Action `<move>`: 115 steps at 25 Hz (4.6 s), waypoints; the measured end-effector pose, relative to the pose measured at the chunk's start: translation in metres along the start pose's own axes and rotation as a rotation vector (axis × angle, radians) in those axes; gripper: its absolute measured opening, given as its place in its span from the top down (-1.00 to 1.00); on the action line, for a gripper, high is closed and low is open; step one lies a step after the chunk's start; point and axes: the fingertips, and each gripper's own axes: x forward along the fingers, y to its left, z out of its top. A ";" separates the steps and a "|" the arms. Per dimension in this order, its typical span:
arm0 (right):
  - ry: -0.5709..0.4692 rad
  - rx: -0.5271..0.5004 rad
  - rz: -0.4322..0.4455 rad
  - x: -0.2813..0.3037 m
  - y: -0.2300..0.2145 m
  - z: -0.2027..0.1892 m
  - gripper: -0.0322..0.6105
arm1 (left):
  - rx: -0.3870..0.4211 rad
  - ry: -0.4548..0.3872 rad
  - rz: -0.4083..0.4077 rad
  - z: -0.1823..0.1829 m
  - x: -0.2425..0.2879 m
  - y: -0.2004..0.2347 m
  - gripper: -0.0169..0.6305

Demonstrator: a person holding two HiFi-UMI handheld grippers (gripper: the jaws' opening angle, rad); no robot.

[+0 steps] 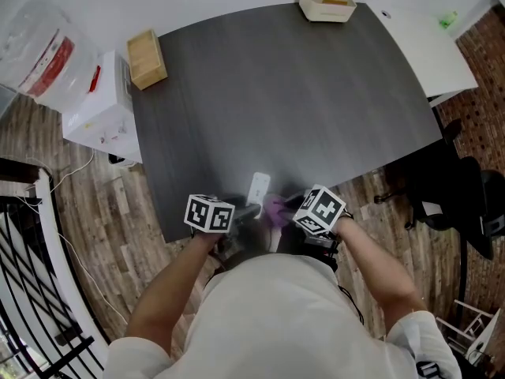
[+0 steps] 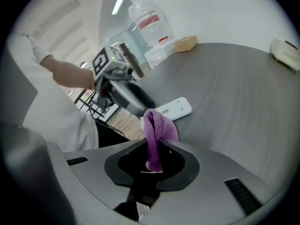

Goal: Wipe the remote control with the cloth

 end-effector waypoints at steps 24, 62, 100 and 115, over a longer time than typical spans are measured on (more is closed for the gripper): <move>-0.324 0.330 -0.194 -0.061 -0.083 0.044 0.67 | 1.683 0.684 0.213 0.012 0.020 0.009 0.22; -0.314 -0.452 -0.260 -0.056 0.002 0.166 0.68 | -0.408 -0.357 -0.696 0.073 -0.064 -0.025 0.27; -0.311 0.096 -0.390 -0.081 -0.085 0.091 0.68 | -0.220 -0.178 0.618 0.061 -0.111 0.159 0.27; -0.307 0.095 -0.366 -0.064 -0.080 0.096 0.68 | -0.298 -0.198 0.524 0.048 -0.094 0.143 0.27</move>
